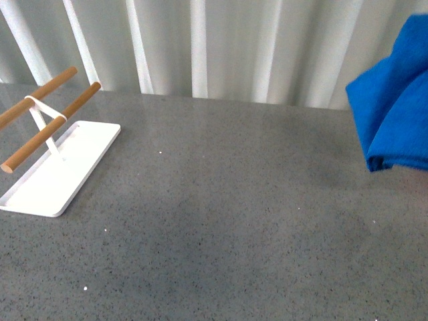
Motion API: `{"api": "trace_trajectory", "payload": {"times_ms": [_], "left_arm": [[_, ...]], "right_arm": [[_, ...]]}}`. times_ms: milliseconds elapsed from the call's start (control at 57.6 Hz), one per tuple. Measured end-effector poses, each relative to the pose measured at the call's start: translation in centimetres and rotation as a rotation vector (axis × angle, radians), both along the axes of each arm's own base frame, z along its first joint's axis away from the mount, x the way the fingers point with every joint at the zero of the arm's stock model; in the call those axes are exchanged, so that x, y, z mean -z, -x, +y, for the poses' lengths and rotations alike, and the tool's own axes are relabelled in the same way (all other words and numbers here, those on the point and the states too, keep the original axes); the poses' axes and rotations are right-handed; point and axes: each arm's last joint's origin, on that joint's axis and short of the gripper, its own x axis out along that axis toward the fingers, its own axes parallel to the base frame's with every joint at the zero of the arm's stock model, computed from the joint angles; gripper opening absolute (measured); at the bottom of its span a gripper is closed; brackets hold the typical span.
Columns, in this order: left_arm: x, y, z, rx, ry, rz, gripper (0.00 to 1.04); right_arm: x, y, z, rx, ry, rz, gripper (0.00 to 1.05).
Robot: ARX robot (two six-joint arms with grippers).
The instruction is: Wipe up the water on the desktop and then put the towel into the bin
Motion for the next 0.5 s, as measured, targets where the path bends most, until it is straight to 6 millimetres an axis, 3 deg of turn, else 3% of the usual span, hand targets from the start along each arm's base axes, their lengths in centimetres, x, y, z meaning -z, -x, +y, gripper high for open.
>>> {"api": "trace_trajectory", "payload": {"times_ms": [87, 156, 243, 312, 382, 503], "left_arm": [[0.0, 0.0, 0.0, 0.000, 0.000, 0.000, 0.98], [0.0, 0.0, 0.0, 0.000, 0.000, 0.000, 0.98], [0.0, 0.0, 0.0, 0.000, 0.000, 0.000, 0.98], [0.0, 0.0, 0.0, 0.000, 0.000, 0.000, 0.98], [0.0, 0.0, 0.0, 0.000, 0.000, 0.000, 0.98], [0.0, 0.0, 0.0, 0.000, 0.000, 0.000, 0.98]], "right_arm": [[-4.7, -0.8, -3.1, 0.086, 0.016, -0.084, 0.04], [-7.3, -1.0, -6.2, 0.174, 0.030, -0.122, 0.04], [-8.8, -1.0, -10.8, 0.294, 0.037, -0.123, 0.04], [-8.1, -0.8, -13.5, 0.361, 0.033, -0.095, 0.04], [-6.0, -0.7, -16.4, 0.432, 0.020, -0.039, 0.04], [-2.3, -0.7, -19.4, 0.504, -0.003, 0.050, 0.04]]}}
